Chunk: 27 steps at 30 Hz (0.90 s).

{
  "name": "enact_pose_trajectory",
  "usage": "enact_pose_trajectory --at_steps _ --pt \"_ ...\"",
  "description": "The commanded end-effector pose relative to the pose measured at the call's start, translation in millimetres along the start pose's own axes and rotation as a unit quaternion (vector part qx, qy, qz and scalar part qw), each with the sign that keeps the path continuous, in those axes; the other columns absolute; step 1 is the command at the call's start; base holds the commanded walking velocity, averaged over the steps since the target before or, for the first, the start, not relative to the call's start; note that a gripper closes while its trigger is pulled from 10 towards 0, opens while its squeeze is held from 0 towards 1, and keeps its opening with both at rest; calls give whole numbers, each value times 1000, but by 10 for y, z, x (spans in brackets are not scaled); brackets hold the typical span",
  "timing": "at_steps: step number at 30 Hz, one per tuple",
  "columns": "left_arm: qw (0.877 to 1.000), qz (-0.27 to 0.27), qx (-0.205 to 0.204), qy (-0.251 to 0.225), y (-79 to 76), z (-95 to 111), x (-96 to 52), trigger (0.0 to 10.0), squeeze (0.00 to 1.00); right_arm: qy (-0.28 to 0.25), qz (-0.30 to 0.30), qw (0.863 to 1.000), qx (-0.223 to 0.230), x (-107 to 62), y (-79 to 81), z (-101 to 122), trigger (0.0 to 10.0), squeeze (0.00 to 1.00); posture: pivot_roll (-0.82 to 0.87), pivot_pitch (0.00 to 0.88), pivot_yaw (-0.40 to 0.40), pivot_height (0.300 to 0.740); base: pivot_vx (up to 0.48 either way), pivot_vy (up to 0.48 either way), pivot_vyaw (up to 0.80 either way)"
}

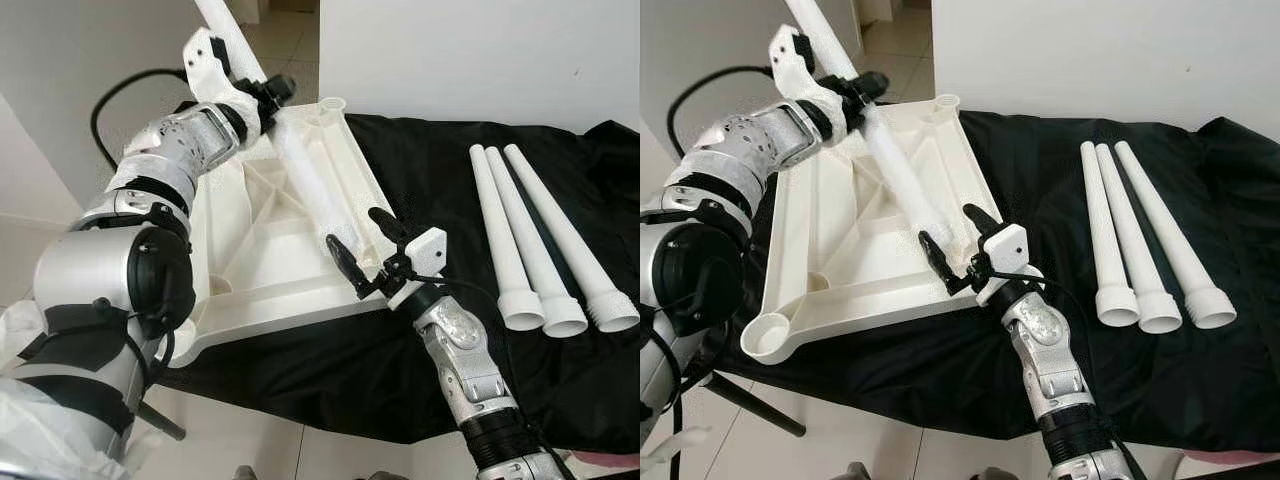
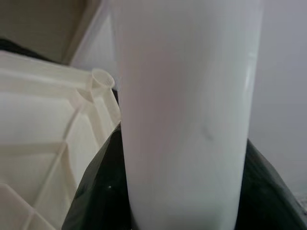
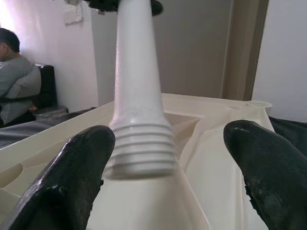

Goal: Building children table

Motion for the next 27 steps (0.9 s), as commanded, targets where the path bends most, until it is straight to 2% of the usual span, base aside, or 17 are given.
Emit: enact_pose_trajectory --at_steps 1,3,4,6,7,8,10,12,13,15,16,17,20,27 --pt "996 -78 37 -26 -143 131 -3 10000 0 -3 -10 1000 5 -6 -16 27 10000 0 -129 0 56 740 0 0 0" --pt "996 -78 37 -26 -143 131 -3 10000 0 -3 -10 1000 5 -6 -16 27 10000 0 -129 0 56 740 0 0 0" --pt "993 -85 71 -45 -198 166 9 10000 0 0 -16 1000 5 -6 -41 44 10000 0 -129 0 59 740 0 0 0" --pt "993 -85 71 -45 -198 166 9 10000 0 0 -16 1000 5 -6 -41 44 10000 0 -129 0 59 740 0 0 0" --pt "989 -92 101 -58 -258 181 24 10000 0 4 -18 1000 7 5 -56 66 10000 0 -125 0 55 740 0 0 0" --pt "989 -92 101 -58 -258 181 24 10000 0 4 -18 1000 7 5 -56 66 10000 0 -125 0 55 740 0 0 0" --pt "974 -123 174 -82 -468 131 71 10000 0 30 -16 999 -10 106 -91 101 10000 0 -106 0 33 740 0 0 0" --pt "974 -123 174 -82 -468 131 71 10000 0 30 -16 999 -10 106 -91 101 10000 0 -106 0 33 740 0 0 0" --pt "966 -143 198 -89 -560 96 80 10000 0 41 -13 999 -16 151 -97 110 10000 0 -106 0 33 740 0 0 0" --pt "966 -143 198 -89 -560 96 80 10000 0 41 -13 999 -16 151 -97 110 10000 0 -106 0 33 740 0 0 0" --pt "955 -163 229 -96 -678 25 88 10000 0 50 -8 998 -22 219 -110 131 10000 0 -94 0 19 740 0 0 0" --pt "955 -163 229 -96 -678 25 88 10000 0 50 -8 998 -22 219 -110 131 10000 0 -94 0 19 740 0 0 0" --pt "934 -208 272 -99 -917 -207 89 10000 0 58 -4 997 -49 387 -184 209 10000 0 -73 0 -4 740 0 0 0" --pt "926 -225 285 -103 -1017 -326 81 10000 0 66 -16 995 -67 486 -259 258 10000 0 -62 0 -14 740 0 0 0"
Point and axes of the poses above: a point about 5 cm out from each wrist's last joint towards the gripper, its own x axis pointing out of the wrist towards the gripper, its own z axis along the axis of the wrist's last joint, y = z × x, the point moved 1 cm from there along x, pointing out of the wrist towards the gripper
